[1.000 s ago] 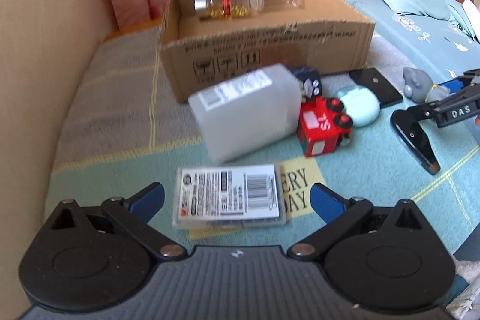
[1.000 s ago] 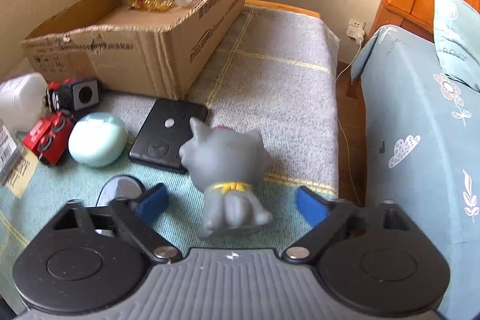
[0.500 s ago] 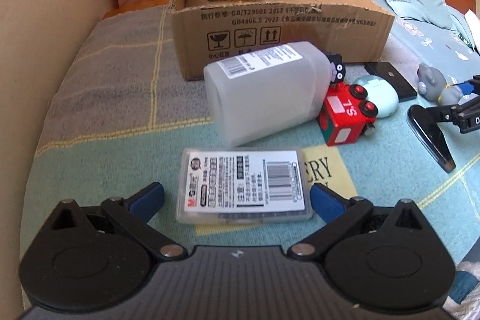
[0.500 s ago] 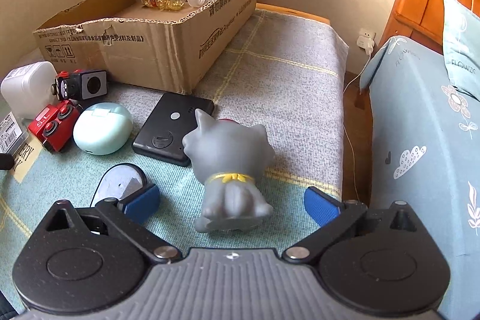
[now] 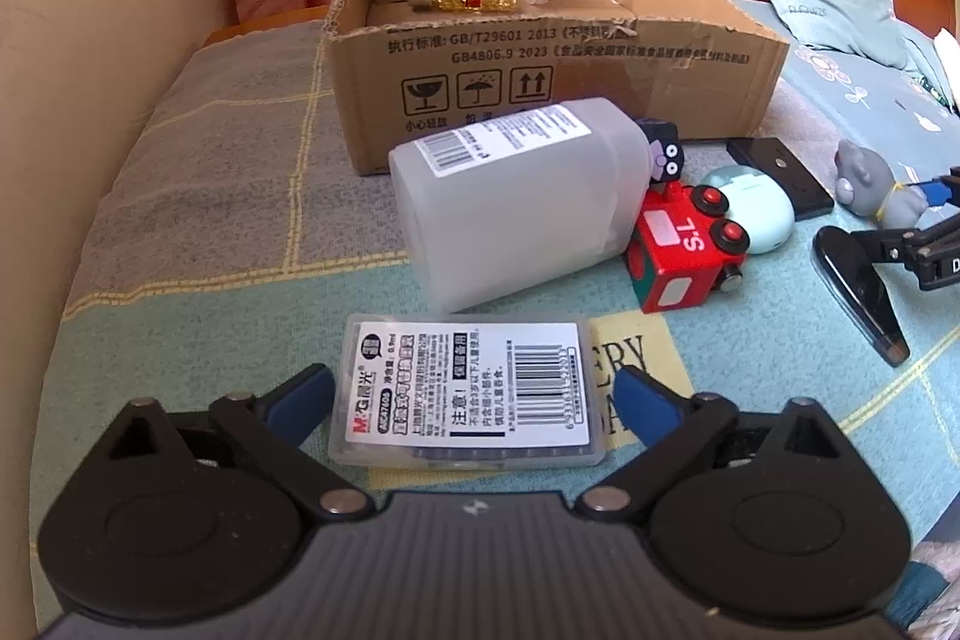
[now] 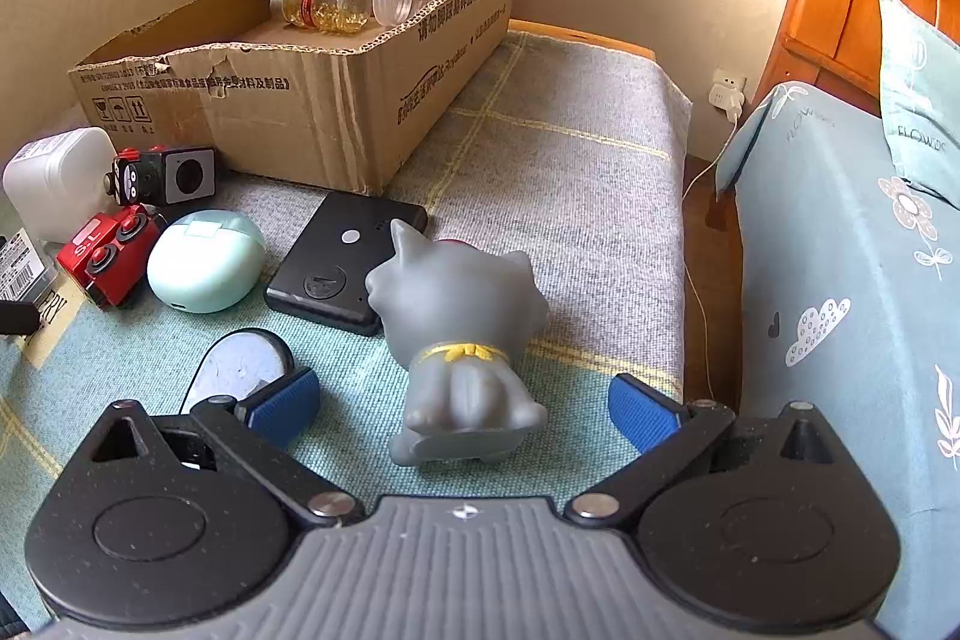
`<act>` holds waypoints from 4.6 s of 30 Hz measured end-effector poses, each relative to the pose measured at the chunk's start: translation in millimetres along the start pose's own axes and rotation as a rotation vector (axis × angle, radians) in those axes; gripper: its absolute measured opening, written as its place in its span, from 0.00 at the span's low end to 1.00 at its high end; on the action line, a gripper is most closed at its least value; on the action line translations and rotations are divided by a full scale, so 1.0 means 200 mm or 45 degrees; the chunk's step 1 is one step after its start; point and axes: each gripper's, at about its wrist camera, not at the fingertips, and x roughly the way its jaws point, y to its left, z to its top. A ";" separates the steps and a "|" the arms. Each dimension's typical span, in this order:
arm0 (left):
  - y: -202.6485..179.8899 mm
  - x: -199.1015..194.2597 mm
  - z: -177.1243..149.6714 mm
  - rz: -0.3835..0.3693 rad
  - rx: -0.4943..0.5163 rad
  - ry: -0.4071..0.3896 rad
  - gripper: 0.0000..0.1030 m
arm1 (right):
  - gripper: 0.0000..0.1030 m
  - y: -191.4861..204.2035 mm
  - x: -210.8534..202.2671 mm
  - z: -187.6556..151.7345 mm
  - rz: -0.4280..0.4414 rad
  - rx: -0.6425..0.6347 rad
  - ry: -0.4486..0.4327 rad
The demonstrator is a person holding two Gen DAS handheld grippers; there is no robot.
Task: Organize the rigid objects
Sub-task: 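Grasp the boxed refill pack with the left gripper while the right gripper holds the cat, then carry the refill pack into the box and release it with the left gripper, then lower the grey cat figurine into the box and open the right gripper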
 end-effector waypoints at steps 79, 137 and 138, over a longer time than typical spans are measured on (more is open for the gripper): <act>-0.01 0.00 0.95 0.043 0.148 -0.319 0.90 | 0.49 0.18 -0.33 0.51 0.118 -0.169 -0.344; -0.04 -0.35 0.25 0.139 -0.057 -0.255 0.99 | 1.00 0.35 -0.17 0.55 0.034 -0.046 -0.135; -0.04 -0.35 0.24 0.137 -0.058 -0.254 0.99 | 1.00 0.35 -0.16 0.50 0.013 -0.059 -0.115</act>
